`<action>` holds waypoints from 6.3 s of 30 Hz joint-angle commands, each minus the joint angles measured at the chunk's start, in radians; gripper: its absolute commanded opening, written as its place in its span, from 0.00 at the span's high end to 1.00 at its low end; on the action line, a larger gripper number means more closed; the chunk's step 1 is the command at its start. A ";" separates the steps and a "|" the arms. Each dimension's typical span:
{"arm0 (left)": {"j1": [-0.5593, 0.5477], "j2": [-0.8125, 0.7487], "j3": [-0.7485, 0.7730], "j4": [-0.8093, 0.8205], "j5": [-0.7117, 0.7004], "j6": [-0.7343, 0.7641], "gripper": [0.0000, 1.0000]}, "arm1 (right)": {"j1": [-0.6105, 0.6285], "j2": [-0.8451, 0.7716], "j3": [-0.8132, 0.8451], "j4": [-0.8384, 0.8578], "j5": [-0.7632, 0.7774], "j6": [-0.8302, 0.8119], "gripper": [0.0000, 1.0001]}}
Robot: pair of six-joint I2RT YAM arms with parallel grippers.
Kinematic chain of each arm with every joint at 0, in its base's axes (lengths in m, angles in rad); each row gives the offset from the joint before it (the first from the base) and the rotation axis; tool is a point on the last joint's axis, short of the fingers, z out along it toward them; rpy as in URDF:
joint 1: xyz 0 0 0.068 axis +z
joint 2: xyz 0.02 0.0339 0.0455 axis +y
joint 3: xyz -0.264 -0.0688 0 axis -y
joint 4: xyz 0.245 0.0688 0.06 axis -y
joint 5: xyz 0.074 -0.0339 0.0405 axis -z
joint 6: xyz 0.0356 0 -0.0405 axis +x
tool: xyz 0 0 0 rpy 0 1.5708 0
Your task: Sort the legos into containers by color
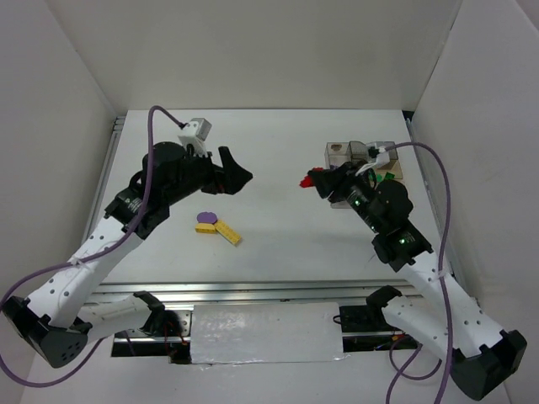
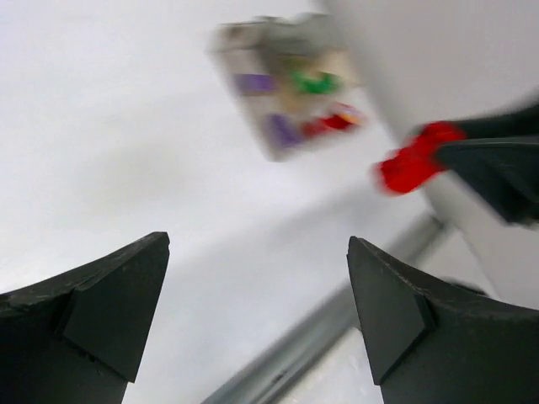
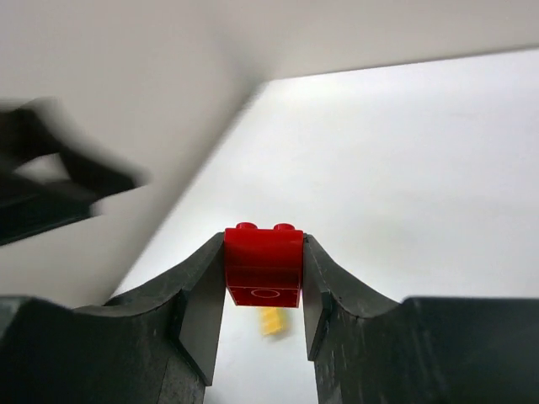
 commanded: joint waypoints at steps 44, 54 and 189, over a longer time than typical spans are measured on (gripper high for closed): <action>0.024 -0.076 -0.005 -0.529 -0.782 -0.091 0.00 | -0.253 0.462 0.193 -0.205 0.170 0.043 0.12; 0.036 -0.146 -0.032 -0.582 -0.868 -0.109 0.00 | 0.263 0.820 0.391 -0.316 -0.074 -0.404 0.01; 0.076 -0.435 -0.268 -0.213 -0.004 0.256 1.00 | -0.493 1.077 0.785 -0.572 0.661 0.618 1.00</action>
